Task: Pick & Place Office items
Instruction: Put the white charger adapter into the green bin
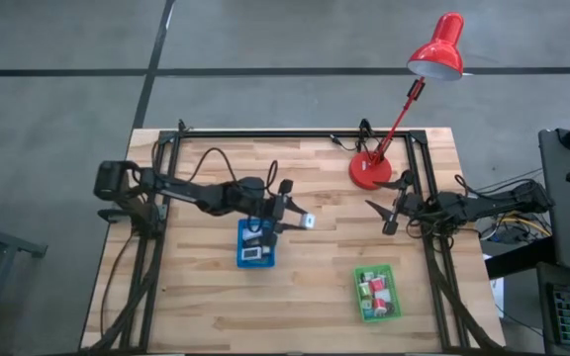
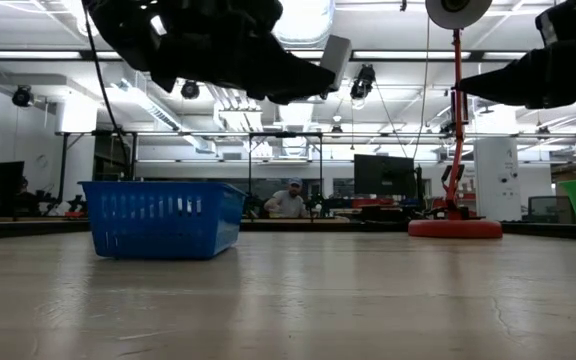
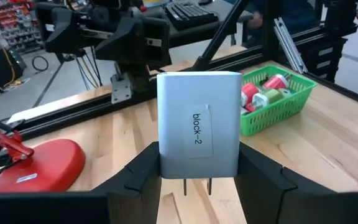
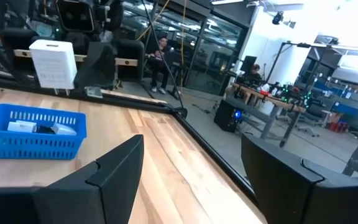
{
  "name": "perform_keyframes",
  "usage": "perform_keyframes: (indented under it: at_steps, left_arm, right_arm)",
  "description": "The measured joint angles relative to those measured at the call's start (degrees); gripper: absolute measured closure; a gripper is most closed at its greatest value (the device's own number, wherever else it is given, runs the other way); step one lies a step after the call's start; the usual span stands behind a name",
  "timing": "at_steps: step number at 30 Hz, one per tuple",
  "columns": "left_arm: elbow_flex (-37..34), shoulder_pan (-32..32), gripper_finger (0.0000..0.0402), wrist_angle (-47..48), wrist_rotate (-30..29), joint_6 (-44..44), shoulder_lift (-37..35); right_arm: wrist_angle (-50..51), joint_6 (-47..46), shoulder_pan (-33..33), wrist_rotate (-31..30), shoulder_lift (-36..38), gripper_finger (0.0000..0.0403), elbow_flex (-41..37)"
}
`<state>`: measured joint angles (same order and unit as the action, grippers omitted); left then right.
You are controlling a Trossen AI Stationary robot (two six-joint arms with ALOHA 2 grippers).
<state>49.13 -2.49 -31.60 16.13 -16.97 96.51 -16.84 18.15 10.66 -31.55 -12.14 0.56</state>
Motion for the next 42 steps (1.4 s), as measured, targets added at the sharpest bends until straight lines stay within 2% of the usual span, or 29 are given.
perform_keyframes:
  at_steps: [25,36,42]
  left_arm:
    - [2.5,0.7,0.0242,1.3,2.6,-0.4,1.9]
    - [8.3,3.5,0.0242,11.7,2.7,-2.6,1.9]
    - [10.0,3.6,0.0242,13.2,2.3,-3.9,2.4]
  right_arm:
    - [0.5,-2.2,0.0,-0.1,-0.4,0.0147,0.0]
    - [0.5,-2.3,0.0,-0.1,-0.4,0.0147,0.0]
    - [0.5,-2.5,0.0,-0.1,-0.4,0.0147,0.0]
